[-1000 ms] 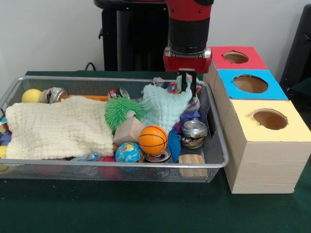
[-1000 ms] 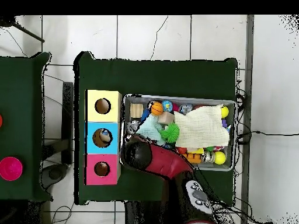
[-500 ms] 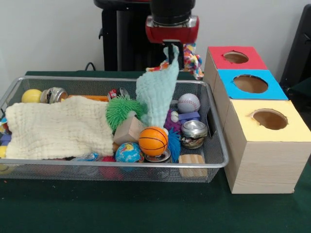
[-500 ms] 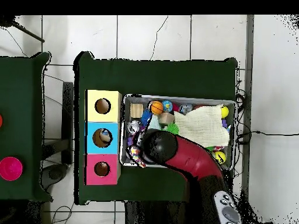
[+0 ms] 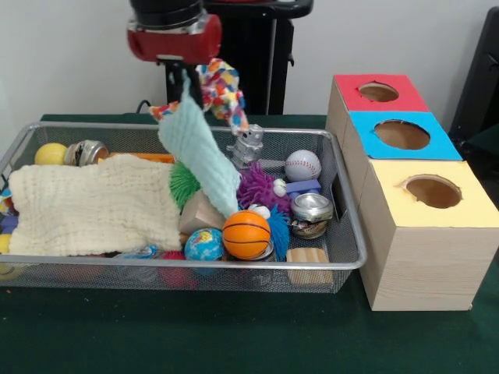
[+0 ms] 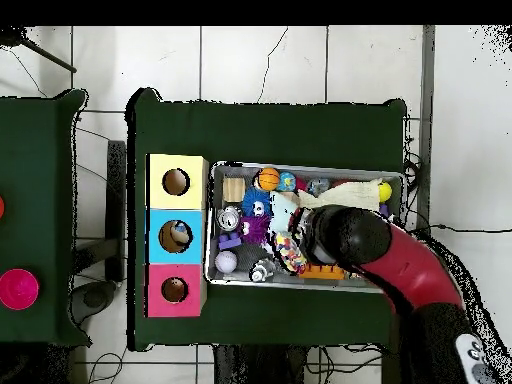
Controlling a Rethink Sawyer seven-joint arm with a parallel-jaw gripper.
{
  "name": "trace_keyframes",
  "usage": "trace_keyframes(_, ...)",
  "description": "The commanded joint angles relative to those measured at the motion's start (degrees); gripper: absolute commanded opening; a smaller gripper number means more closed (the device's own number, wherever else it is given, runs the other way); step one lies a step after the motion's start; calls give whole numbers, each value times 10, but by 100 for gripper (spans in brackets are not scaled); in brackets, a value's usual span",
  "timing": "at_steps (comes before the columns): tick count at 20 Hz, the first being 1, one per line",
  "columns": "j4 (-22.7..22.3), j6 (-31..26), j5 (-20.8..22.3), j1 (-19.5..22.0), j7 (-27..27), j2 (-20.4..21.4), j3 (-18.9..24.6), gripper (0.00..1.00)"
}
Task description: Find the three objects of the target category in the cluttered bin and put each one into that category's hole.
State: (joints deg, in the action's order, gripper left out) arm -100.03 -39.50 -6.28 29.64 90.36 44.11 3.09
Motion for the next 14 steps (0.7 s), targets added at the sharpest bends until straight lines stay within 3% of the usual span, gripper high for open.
trace_keyframes(1, 92, -65, 51, 45, -97, -68, 92, 0)
trace_keyframes(10, 90, -37, 81, 56, -68, -93, 111, 0)
trace_keyframes(14, 35, 66, 93, 74, -53, -116, 142, 0)
